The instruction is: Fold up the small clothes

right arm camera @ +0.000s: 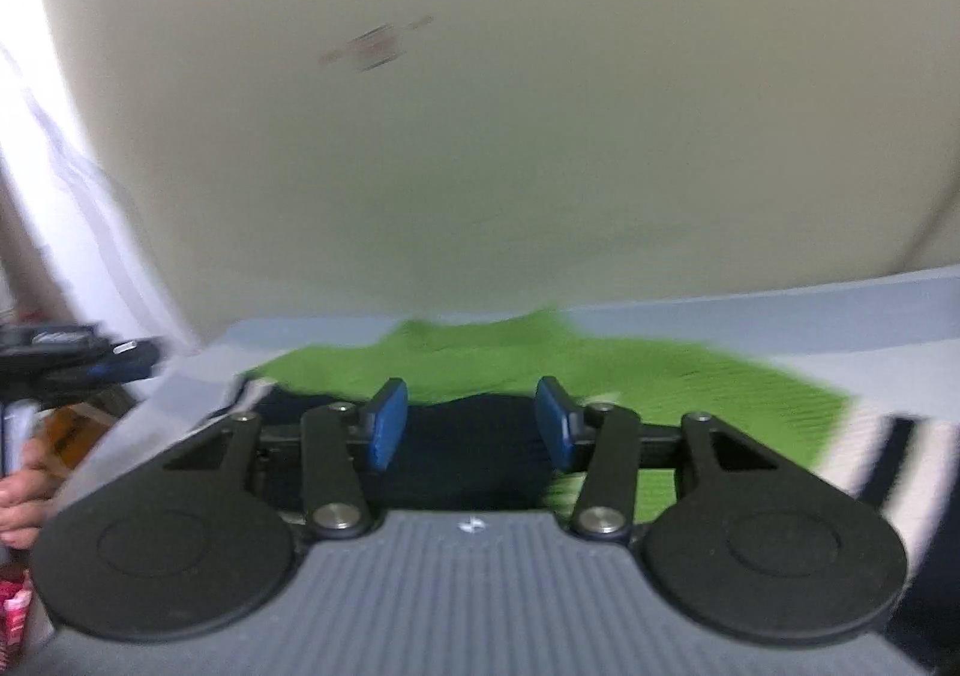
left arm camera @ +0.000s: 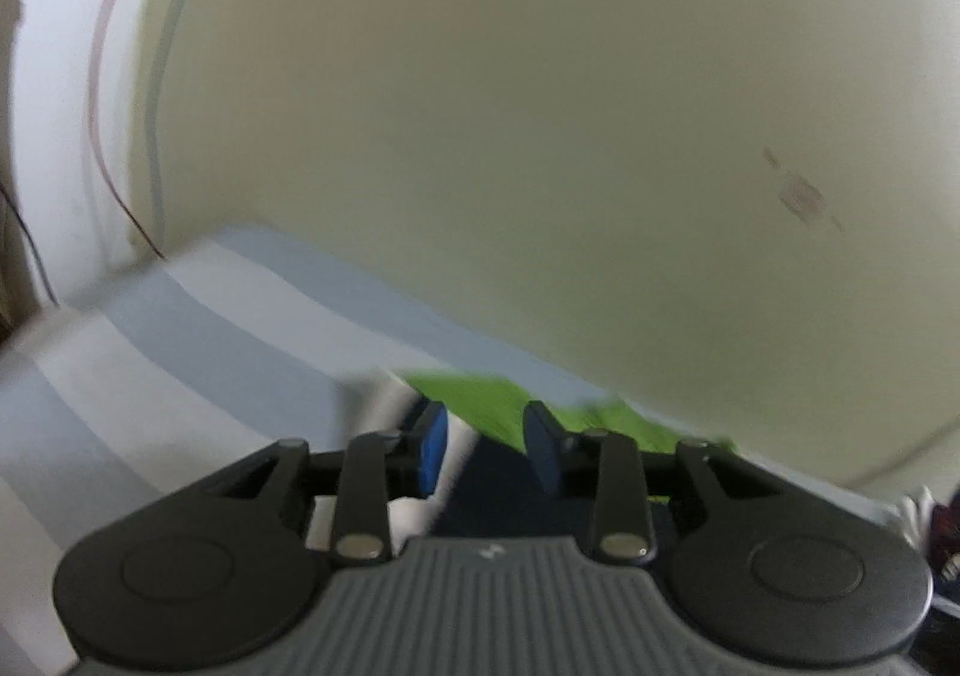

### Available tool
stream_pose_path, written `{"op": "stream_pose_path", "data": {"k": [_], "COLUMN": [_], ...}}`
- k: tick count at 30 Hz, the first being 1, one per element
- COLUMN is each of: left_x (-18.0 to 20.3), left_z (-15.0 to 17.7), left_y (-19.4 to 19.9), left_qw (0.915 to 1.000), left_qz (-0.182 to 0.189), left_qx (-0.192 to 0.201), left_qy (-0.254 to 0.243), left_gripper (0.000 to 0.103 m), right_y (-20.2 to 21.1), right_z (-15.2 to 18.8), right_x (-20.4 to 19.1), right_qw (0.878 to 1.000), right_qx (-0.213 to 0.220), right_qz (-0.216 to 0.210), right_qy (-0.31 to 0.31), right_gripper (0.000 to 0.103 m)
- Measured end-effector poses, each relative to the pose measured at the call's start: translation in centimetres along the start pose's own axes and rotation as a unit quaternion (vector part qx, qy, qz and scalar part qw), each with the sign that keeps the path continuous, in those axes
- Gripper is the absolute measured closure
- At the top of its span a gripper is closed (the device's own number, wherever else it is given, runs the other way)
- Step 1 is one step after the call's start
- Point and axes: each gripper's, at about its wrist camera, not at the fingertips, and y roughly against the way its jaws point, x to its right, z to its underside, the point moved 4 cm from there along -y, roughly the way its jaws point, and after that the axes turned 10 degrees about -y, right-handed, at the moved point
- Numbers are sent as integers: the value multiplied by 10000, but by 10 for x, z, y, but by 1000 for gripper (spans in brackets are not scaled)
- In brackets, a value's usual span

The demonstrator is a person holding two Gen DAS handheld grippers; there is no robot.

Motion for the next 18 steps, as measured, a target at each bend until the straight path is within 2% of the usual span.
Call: {"op": "stream_pose_path", "data": {"k": [1,2,4,5,7,9,11,12,13,14,15,18], "left_x": [8,19,23,24,29,31,35,40,47,52,58,68], "left_z": [10,20,44,51,57,61,64,67,71,74,80,100], "left_y": [-7,-19,-40,-39,-35,-32,-25,-21,-19,-18,-17,-28], "left_qw": [9999,9996,9973,9984,9979,9977,9983,9989,9990,9990,9989,9979], "left_qz": [78,69,-89,-166,-330,-361,-165,-1,123,182,207,68], "left_qx": [-102,-250,-726,-529,-446,-521,-559,-413,-391,-361,-307,-297], "left_qy": [-32,-59,-36,-111,-348,-248,-23,-206,-184,-215,-288,-579], "left_gripper": [68,68,69,69,69,66,65,63,60,52,48,48], "right_y": [-15,-34,-49,-46,-32,-18,-8,-9,-6,-8,-10,-18], "right_z": [6,11,12,10,12,26,40,44,48,50,48,48], "right_x": [3,11,26,37,48,47,45,44,47,51,59,78], "right_qw": [9997,9984,9972,9950,9915,9922,9934,9937,9936,9928,9911,9842], "right_qx": [-242,-486,-217,-142,82,292,436,487,528,551,553,538], "right_qz": [5,271,641,732,889,952,794,732,688,671,661,540], "right_qy": [-40,-41,-318,-665,-951,-755,-697,-697,-726,-827,-1019,-1599], "right_gripper": [53,53,84,86,79,68,67,67,65,63,62,62]}}
